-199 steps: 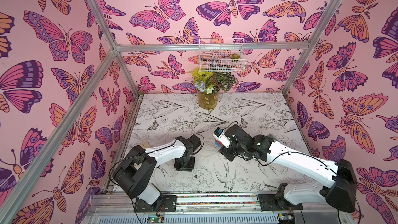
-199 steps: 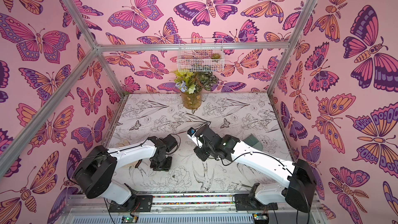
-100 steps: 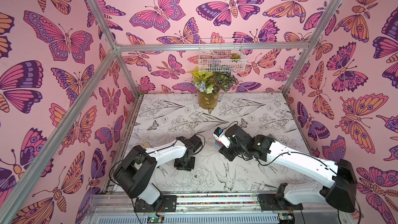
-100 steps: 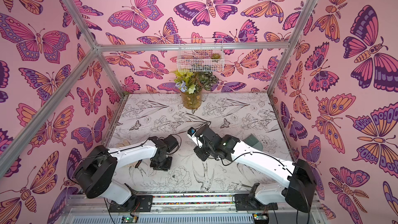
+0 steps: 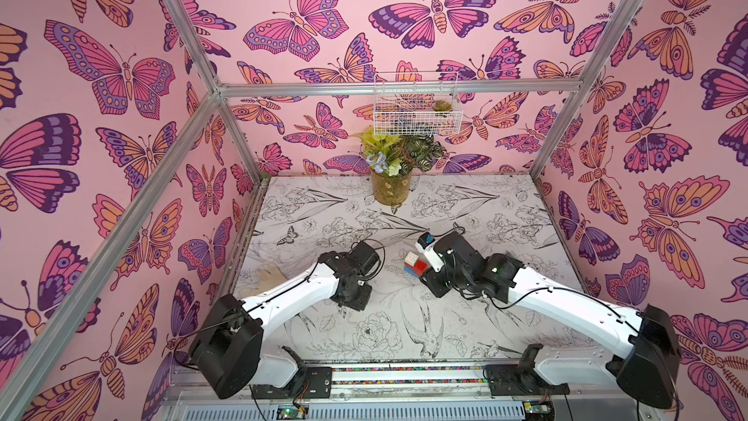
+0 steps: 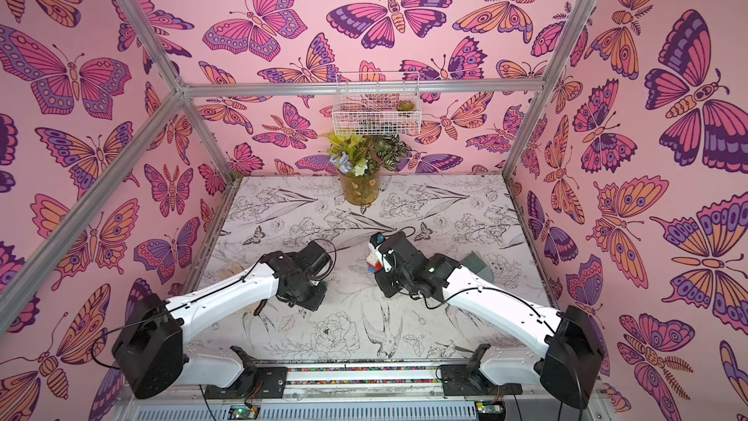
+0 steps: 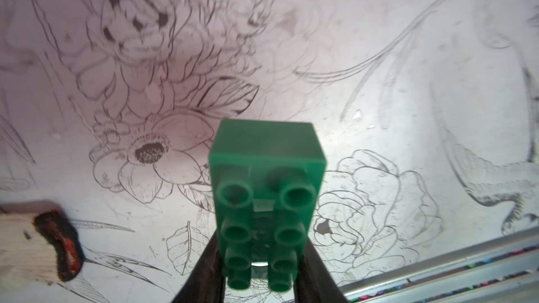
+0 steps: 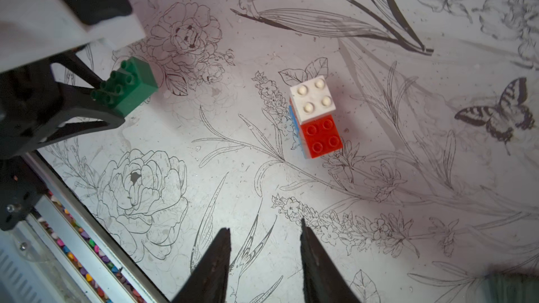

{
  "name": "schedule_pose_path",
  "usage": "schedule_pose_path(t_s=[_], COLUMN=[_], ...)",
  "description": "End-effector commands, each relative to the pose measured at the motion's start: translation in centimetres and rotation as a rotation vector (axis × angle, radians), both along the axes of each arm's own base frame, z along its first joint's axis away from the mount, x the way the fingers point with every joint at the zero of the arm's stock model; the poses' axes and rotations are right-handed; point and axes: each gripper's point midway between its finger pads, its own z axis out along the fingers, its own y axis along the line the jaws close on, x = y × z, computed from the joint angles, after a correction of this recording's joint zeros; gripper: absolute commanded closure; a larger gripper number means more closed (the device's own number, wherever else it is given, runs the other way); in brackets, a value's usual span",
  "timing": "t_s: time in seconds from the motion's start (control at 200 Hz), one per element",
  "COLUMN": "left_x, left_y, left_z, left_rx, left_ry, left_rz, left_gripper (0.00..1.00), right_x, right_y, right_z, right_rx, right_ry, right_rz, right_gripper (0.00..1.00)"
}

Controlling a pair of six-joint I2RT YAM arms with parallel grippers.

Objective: Assemble the number 5 with lego
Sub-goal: Pick up the lego brick from the center of the board, then adjust the lego brick at the center of the board.

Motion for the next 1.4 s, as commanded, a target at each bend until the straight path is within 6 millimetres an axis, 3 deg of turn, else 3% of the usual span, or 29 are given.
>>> schedule_pose_path(t_s=[0.0,0.25,0.421,0.631,0.941,1.157,1.182,1.397], left_x=[1.2,2.9,3.2,3.3,3.2,3.2,3.2,3.2], left_y=[-1.2,-2.4,-2.5,-2.4,-2.0,-2.0,-2.0,-2.2], left_z=[2.1,3.7,3.6,3.6,4.0,4.1,4.1,4.4], left_rx=[-0.004,0.007,0.01,0.006,0.003,-0.003,-0.001,-0.013], left_ry=[-0.063,-0.1,-0.099,-0.113,-0.137,-0.146,-0.147,-0.161], left_rz=[-0.156,-0.213,-0.2,-0.189,-0.187,-0.195,-0.194,-0.213], left_gripper=[1.0,1.0,1.0,1.0,1.0,1.0,1.0,1.0], right_x=[0.5,-0.4,-0.8,0.9,3.5,4.8,4.8,5.5], right_y=[-0.6,-2.2,-1.7,-1.0,-0.1,-0.3,-0.4,-1.1], right_z=[0.4,-2.7,-4.5,-7.0,-8.9,-9.0,-10.0,-10.6], right_rx=[0.124,0.049,0.01,-0.029,0.029,0.043,0.024,0.023], right_ry=[0.059,0.125,0.178,0.205,0.24,0.254,0.276,0.291], right_rz=[-0.12,-0.135,-0.096,-0.144,-0.235,-0.273,-0.279,-0.32], right_gripper=[0.57,0.56,0.56,0.56,0.55,0.55,0.55,0.55])
